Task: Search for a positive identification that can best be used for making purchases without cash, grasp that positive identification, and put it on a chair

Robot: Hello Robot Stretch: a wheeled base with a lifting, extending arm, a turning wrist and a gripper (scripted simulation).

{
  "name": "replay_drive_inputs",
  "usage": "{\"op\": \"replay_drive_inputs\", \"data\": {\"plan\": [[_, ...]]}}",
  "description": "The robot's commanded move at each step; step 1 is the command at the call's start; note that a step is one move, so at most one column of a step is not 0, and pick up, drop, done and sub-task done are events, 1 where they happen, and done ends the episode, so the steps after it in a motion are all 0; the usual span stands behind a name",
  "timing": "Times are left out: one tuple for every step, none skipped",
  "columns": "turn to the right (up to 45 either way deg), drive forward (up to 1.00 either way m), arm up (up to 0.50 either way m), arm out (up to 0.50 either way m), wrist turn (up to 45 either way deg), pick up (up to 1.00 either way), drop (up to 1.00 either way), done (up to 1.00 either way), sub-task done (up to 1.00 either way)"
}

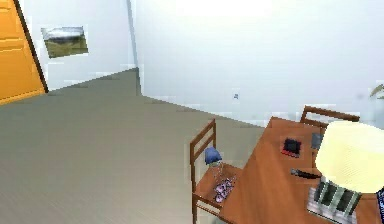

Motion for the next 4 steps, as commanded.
{"op": "replay_drive_inputs", "data": {"plan": [[0.0,0.0,0.0,0.0,0.0,0.0,1.0,0.0,0.0],[0.0,0.0,0.1,0.0,0.0,0.0,0.0,0.0,0.0],[0.0,0.0,0.0,-0.08,0.0,0.0,0.0,0.0,0.0],[0.0,0.0,0.0,0.0,0.0,0.0,0.0,1.0,0.0]]}}
